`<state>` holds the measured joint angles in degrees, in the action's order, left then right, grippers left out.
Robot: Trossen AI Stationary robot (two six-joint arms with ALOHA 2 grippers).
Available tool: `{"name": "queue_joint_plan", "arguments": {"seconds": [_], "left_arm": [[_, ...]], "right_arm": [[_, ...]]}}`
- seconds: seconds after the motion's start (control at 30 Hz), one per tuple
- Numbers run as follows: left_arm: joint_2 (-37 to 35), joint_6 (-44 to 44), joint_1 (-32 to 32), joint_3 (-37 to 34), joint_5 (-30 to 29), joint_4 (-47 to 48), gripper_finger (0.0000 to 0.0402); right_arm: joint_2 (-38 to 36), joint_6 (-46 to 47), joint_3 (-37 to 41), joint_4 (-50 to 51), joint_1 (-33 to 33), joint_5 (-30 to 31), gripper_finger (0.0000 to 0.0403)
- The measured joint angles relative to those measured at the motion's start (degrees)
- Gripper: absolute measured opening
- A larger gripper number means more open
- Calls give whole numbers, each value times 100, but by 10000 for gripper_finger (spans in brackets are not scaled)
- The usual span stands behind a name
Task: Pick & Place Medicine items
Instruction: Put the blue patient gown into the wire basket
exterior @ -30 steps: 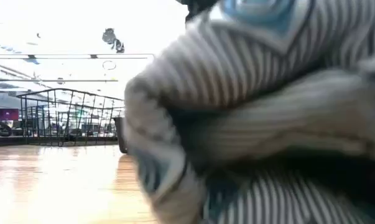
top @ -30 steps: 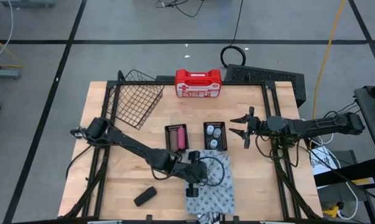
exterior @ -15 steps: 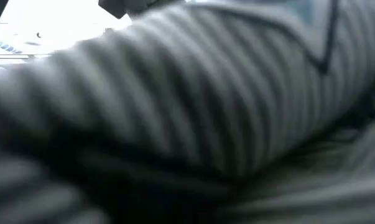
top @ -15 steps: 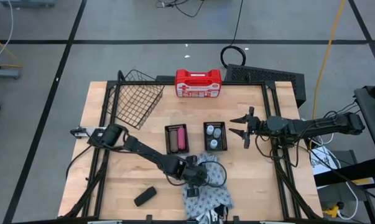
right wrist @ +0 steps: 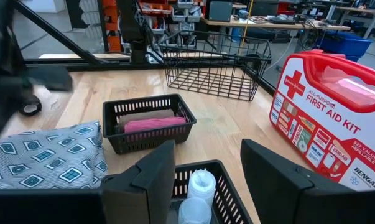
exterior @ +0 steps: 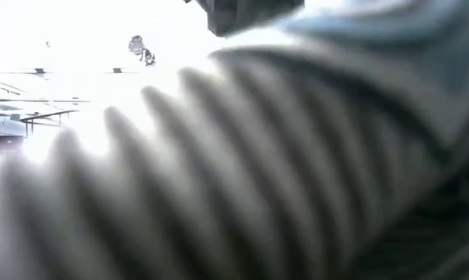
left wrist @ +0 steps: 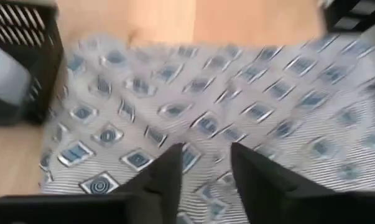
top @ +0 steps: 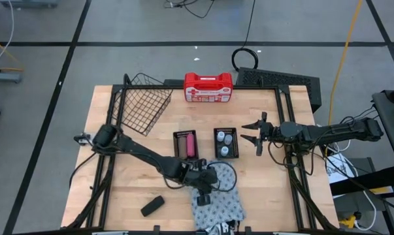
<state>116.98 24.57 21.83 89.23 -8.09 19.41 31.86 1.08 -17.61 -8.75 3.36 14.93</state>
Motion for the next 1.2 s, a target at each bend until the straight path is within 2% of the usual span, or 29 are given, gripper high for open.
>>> {"name": "queue_joint_plan", "arguments": {"seconds": [0.17,0.3,0.53,0.77,0.97,1.2], "left_arm": [[-235,-147,208,2,3,-101,223],[-69,-492,410,2,-93,24,252],[374,-563,387,0,-97,100,255],[872,-996,227,2,-43,-111,255],[1125,-908,205,24,187,-243,255],[1490,-497,195,44,734,-226,255]], "right_arm": [[0,2,0,2,0,1,171],[0,2,0,1,2,1,171],[0,2,0,2,1,1,171],[1,246,8,25,0,1,171],[0,278,134,-29,1,15,171],[-2,276,149,-307,2,18,171]]}}
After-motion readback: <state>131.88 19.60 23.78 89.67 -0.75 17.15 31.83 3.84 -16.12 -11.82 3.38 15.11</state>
